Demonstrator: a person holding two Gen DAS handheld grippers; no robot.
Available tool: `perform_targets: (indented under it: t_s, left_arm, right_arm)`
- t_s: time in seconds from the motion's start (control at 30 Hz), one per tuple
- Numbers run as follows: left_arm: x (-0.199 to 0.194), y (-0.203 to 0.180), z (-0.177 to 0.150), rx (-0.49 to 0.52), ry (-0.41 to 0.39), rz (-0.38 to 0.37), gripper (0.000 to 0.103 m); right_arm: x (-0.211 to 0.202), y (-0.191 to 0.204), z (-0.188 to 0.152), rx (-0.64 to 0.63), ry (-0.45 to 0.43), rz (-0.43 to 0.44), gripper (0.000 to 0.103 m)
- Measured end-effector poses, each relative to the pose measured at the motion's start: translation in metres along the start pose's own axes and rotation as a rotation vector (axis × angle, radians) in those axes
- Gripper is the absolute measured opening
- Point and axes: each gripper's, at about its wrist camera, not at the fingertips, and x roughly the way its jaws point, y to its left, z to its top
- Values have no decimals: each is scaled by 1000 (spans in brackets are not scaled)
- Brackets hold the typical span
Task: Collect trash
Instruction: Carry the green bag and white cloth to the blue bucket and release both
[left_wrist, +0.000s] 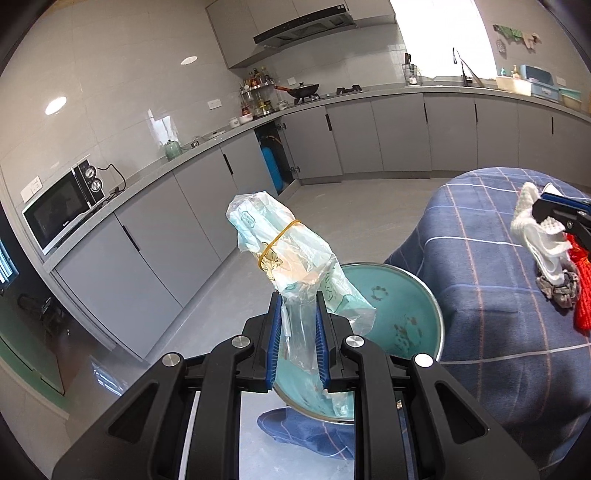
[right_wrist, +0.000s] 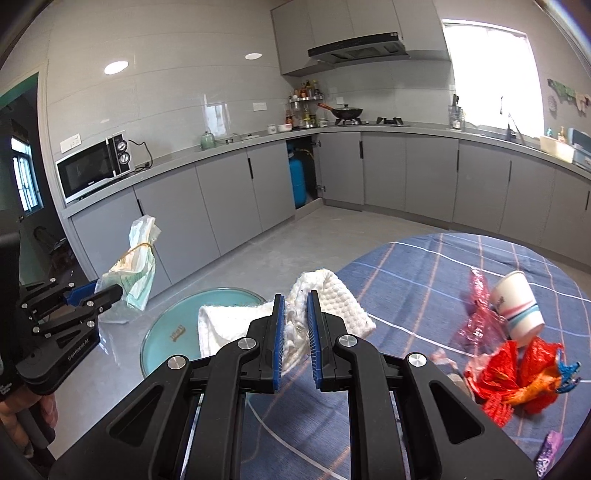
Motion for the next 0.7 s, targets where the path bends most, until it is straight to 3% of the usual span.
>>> perform_targets:
  t_s: [0.7]
  left_arm:
    - [24,10,1,0,19,-4,17]
  right_arm:
    - [40,31,6,-49,39,62,13]
